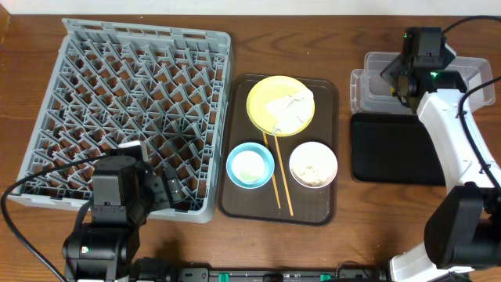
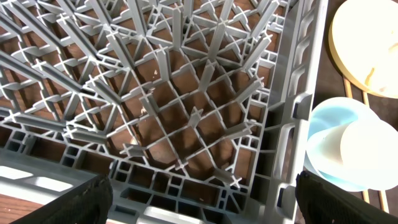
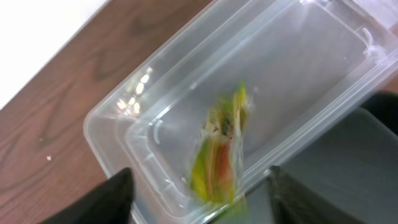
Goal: Sort waste into correct bins and load items into the dishwasher
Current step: 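Carry the wrapper with the right gripper and drop it in the clear bin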
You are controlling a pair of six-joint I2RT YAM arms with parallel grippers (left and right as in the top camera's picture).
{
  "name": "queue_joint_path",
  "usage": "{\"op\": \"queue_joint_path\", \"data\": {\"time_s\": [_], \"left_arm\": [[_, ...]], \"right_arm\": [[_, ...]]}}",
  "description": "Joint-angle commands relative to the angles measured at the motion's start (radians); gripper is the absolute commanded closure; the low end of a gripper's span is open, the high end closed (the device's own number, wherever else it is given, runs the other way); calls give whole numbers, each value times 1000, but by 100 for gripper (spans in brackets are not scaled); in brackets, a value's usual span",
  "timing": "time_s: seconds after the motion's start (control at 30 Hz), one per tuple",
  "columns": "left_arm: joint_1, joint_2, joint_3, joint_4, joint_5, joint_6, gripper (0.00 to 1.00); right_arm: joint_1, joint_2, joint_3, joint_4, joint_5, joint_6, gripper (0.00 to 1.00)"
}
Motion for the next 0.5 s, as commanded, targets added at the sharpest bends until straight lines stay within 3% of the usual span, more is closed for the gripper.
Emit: {"op": "queue_joint_path", "data": {"time_s": [0.0,0.13,0.23,0.47], "left_arm": [[4,-1,20,0,-5,-13,6],[4,-1,20,0,-5,-13,6],[4,-1,20,0,-5,-13,6],[4,-1,20,0,-5,-13,6]], "right_arm": [[4,-18,-5,40,-97,-159,29],[58,-62,-5,90,-446,-459,26],[131,-60,-6,59,-579,-581,22],[327,2,-6,-23,-427,-605,20]]}}
